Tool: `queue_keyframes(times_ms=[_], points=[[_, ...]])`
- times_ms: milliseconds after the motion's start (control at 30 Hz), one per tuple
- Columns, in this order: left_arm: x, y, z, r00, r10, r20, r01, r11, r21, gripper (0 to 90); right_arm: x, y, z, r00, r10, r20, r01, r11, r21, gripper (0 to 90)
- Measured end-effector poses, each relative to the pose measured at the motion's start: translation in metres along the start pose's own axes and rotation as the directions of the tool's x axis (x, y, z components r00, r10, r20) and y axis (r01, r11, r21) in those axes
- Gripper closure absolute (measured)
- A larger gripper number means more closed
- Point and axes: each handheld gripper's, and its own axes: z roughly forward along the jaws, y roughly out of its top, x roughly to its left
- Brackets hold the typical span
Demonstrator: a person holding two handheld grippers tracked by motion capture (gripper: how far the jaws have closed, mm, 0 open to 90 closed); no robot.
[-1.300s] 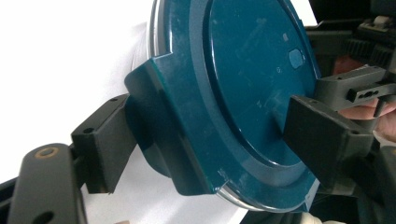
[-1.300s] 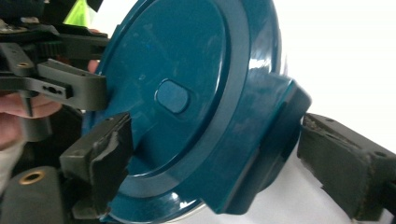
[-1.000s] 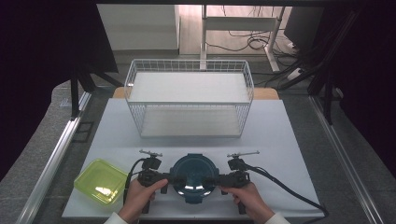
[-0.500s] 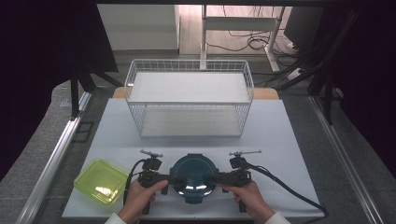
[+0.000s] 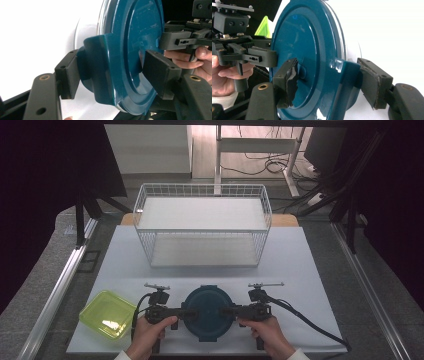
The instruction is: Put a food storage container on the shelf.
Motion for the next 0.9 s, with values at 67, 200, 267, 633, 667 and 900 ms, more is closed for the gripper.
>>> queue_keyframes(times_ms=[67, 200, 267, 633, 667, 900], points=[[-0.002, -0.001, -0.002, 1.0, 0.008, 0.0, -0.008, 0.9999, -0.012, 35.5, 0.001, -0.001, -0.002, 1.0, 0.004, 0.006, -0.004, 1.0, -0.009, 36.0], [-0.004, -0.001, -0.003, 0.9999, 0.012, -0.001, -0.012, 0.9998, -0.017, 36.8, 0.003, -0.003, -0.004, 0.9998, -0.015, 0.014, 0.015, 1.0, -0.017, 36.1], [-0.005, -0.001, -0.003, 0.9999, 0.016, -0.003, -0.016, 0.9997, -0.018, 37.2, 0.004, -0.004, -0.005, 0.9998, -0.016, 0.016, 0.016, 1.0, -0.017, 36.2], [-0.012, 0.001, -0.006, 0.9987, 0.048, -0.016, -0.048, 0.9984, -0.031, 38.4, 0.007, -0.003, -0.009, 0.9984, -0.054, 0.018, 0.054, 0.998, -0.029, 36.4], [-0.013, 0.001, -0.007, 0.9985, 0.053, -0.017, -0.054, 0.998, -0.035, 38.5, 0.008, -0.003, -0.01, 0.9983, -0.055, 0.017, 0.056, 0.998, -0.033, 36.4], [-0.019, 0.005, -0.011, 0.9971, 0.076, -0.009, -0.076, 0.996, -0.047, 38.8, 0.015, 0.002, -0.017, 0.9946, -0.099, 0.029, 0.101, 0.993, -0.056, 36.3]])
